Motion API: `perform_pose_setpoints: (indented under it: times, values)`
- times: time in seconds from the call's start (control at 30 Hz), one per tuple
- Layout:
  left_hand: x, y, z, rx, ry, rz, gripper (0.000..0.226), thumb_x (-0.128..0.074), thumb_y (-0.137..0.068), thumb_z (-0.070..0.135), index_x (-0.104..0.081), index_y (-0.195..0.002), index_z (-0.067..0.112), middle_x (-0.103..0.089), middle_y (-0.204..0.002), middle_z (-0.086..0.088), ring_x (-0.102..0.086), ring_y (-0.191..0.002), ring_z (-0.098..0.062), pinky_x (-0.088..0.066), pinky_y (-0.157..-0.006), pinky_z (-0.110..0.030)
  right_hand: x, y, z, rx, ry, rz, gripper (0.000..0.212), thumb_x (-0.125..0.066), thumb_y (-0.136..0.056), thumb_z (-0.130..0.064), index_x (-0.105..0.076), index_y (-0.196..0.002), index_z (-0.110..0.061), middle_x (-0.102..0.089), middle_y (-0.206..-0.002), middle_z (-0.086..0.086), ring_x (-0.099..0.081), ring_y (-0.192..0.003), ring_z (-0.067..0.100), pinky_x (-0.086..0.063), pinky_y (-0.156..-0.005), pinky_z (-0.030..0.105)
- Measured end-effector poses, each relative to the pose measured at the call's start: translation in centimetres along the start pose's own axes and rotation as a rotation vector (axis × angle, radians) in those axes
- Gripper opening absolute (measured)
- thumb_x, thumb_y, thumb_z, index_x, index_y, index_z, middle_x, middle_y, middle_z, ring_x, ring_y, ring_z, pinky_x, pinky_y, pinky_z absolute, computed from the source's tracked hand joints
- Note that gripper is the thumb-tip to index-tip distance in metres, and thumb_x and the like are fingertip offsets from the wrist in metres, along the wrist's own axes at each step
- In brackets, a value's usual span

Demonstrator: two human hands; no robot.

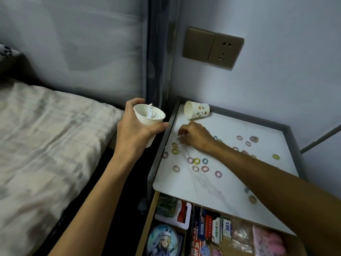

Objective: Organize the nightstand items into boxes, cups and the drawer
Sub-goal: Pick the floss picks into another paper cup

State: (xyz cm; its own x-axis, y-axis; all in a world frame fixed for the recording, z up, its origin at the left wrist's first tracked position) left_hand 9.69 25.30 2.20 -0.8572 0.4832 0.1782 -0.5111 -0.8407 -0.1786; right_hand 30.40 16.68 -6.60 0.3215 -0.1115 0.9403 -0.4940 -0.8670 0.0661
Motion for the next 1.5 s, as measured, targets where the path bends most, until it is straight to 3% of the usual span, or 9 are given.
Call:
perform_pose_setpoints:
  times: [0.13,0.3,0.47,0.63,0.83,1.0,1.23,1.37,1.5]
  values:
    - [-0.3,-0.1,-0.2,0.007,0.005,-0.018,0.079,-0.089,-0.051,0.039,-0.051,-0.121,0.033,-0.064,-0.103,0.013,-0.063,-0.098,-0.009,-0.055,-0.089,-0.035,-0.1,-0.3,1.5,-0.117,-0.156,0.02,0.009,-0.072,-0.085,-0.006,-0.072,-0.09,-0.014,-0.066,-0.085,0.0,-0.064,-0.081,0.018,-0.05,-0.069,0.026]
    - [-0.6,-0.1,-0.3,0.0,-0.008,-0.027,0.078,-0.094,-0.056,0.034,-0.051,-0.121,0.034,-0.064,-0.103,0.012,-0.064,-0.099,-0.011,-0.055,-0.088,-0.037,2.0,0.1,3.1,-0.155,-0.29,0.038,0.004,-0.07,-0.087,-0.003,-0.071,-0.088,0.0,-0.066,-0.079,0.001,-0.058,-0.064,-0.001,-0.044,-0.054,0.004]
    - [-0.6,-0.1,-0.4,0.011,0.009,-0.027,0.081,-0.089,-0.05,0.042,-0.051,-0.121,0.033,-0.065,-0.104,0.01,-0.064,-0.099,-0.012,-0.056,-0.089,-0.039,3.3,0.4,5.6,-0.202,-0.262,0.09,0.038,-0.068,-0.091,-0.02,-0.056,-0.056,-0.011,-0.059,-0.063,0.003,-0.049,-0.056,0.012,-0.033,-0.046,0.013]
    - [-0.8,0.0,-0.5,0.015,0.008,-0.025,0.08,-0.089,-0.05,0.042,-0.052,-0.12,0.033,-0.066,-0.104,0.01,-0.065,-0.099,-0.014,-0.055,-0.09,-0.043,4.2,1.0,6.6,-0.243,-0.3,0.132,0.026,-0.064,-0.093,-0.029,-0.072,-0.078,-0.01,-0.074,-0.088,0.007,-0.066,-0.08,0.025,-0.041,-0.053,0.016]
    - [-0.8,0.1,-0.4,0.012,-0.004,-0.024,0.08,-0.089,-0.051,0.044,-0.051,-0.12,0.034,-0.066,-0.105,0.011,-0.064,-0.101,-0.013,-0.055,-0.091,-0.043,5.0,0.9,6.2,-0.243,-0.442,0.217,0.03,-0.066,-0.093,-0.027,-0.07,-0.083,0.001,-0.067,-0.081,0.011,-0.055,-0.066,0.011,-0.041,-0.062,0.025]
    - [-0.8,0.1,-0.3,0.004,-0.006,-0.02,0.079,-0.093,-0.055,0.036,-0.052,-0.122,0.03,-0.066,-0.104,0.01,-0.064,-0.099,-0.012,-0.055,-0.089,-0.04,4.5,1.0,6.4,-0.282,-0.609,0.205,0.015,-0.063,-0.095,-0.019,-0.072,-0.09,-0.008,-0.072,-0.083,0.008,-0.066,-0.07,0.014,-0.056,-0.075,0.031]
    - [-0.9,0.0,-0.3,-0.007,-0.009,-0.03,0.079,-0.093,-0.057,0.038,-0.051,-0.124,0.03,-0.065,-0.106,0.008,-0.064,-0.099,-0.013,-0.055,-0.082,-0.029,3.9,1.1,1.9,0.029,-0.225,0.027,0.017,-0.066,-0.093,-0.021,-0.07,-0.08,-0.011,-0.067,-0.074,-0.003,-0.06,-0.066,0.009,-0.044,-0.058,0.014]
    - [-1.1,0.1,-0.3,-0.008,-0.004,-0.034,0.081,-0.091,-0.054,0.041,-0.052,-0.124,0.029,-0.065,-0.106,0.009,-0.064,-0.099,-0.013,-0.055,-0.083,-0.029,0.8,1.2,-0.1,0.225,0.231,-0.095,0.009,-0.066,-0.09,-0.024,-0.071,-0.097,-0.019,-0.07,-0.091,0.004,-0.062,-0.084,0.021,-0.043,-0.067,0.031]
    - [-1.1,0.2,-0.2,-0.01,-0.003,-0.038,0.079,-0.093,-0.058,0.036,-0.052,-0.124,0.029,-0.065,-0.106,0.008,-0.064,-0.1,-0.013,-0.055,-0.084,-0.029,0.2,0.7,0.4,0.173,0.194,-0.054,0.016,-0.073,-0.085,-0.024,-0.067,-0.099,-0.018,-0.069,-0.097,0.004,-0.062,-0.089,0.024,-0.048,-0.072,0.035]
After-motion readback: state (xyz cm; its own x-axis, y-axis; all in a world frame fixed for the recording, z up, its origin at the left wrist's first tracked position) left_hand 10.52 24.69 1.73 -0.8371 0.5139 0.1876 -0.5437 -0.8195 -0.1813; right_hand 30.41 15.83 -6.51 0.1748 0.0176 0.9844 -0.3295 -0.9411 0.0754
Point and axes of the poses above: each hand's wrist, its own y-axis away from the middle knuckle, its own x-axis out of the back of the hand, z = x × y, the point moved 9 cm from there along -y, towards the middle knuckle
